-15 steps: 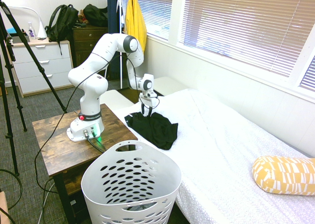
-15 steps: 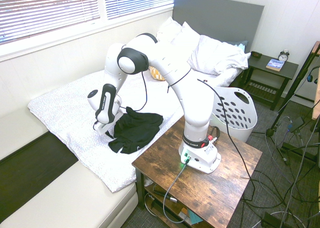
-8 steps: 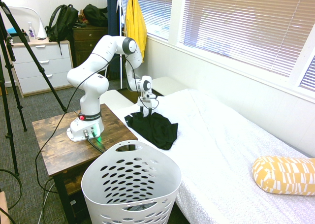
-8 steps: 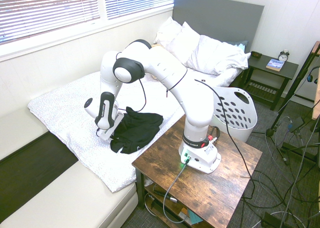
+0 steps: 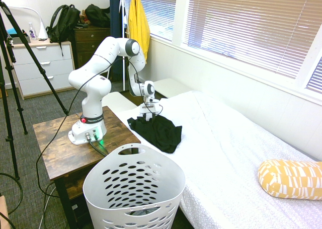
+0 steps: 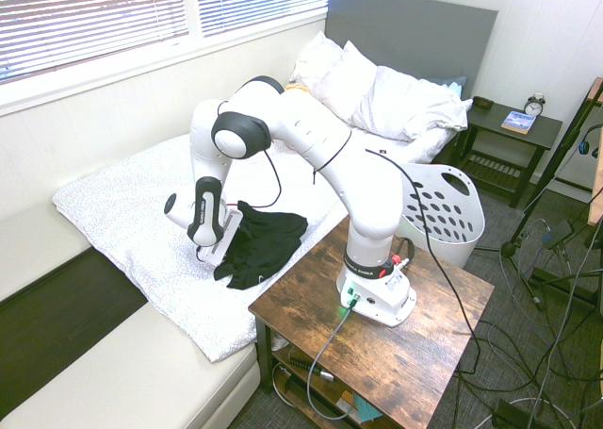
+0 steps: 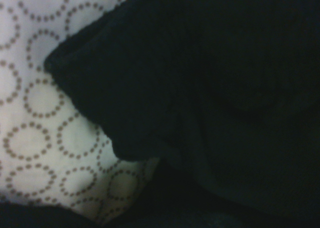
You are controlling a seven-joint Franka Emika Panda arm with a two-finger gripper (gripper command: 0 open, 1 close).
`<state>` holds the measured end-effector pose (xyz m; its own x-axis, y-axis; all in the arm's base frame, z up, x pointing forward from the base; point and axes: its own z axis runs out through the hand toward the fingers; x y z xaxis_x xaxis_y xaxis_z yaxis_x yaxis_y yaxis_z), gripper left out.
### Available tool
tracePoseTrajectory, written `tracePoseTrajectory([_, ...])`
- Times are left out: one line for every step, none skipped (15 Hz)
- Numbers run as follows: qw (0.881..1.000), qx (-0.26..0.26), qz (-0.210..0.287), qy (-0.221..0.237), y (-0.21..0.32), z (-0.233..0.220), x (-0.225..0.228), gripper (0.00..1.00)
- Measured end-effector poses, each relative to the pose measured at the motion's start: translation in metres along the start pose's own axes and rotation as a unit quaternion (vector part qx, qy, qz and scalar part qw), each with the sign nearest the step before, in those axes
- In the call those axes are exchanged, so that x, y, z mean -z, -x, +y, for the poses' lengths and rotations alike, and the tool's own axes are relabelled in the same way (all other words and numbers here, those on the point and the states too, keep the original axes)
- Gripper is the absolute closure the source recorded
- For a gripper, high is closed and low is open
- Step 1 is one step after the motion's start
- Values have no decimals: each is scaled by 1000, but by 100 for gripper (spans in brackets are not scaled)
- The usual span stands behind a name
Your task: Put my clothes in the laundry bag
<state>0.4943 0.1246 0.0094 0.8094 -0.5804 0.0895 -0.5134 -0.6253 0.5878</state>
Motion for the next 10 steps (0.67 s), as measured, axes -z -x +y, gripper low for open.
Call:
tracePoseTrajectory([1000, 2, -1, 1, 2, 0, -1, 100])
tracePoseTrajectory([1000, 3, -2, 1, 4, 0, -2, 100])
tracePoseTrajectory([1000, 4, -3, 1, 5, 0, -2, 100])
tracePoseTrajectory([1000, 5, -4, 1, 6, 0, -4, 100])
tracePoseTrajectory([1000, 5, -5, 2, 7, 1, -5, 100])
tracePoseTrajectory([1000, 5, -6, 1, 8, 2, -7, 100])
tracePoseTrajectory([1000, 5, -7, 1, 9, 3, -9, 100])
tracePoseTrajectory([1000, 5, -8, 1, 9, 4, -11, 100])
tracePoseTrajectory([1000, 4, -10, 1, 9, 5, -13, 100])
tracePoseTrajectory([1000, 3, -11, 0, 8, 6, -15, 100])
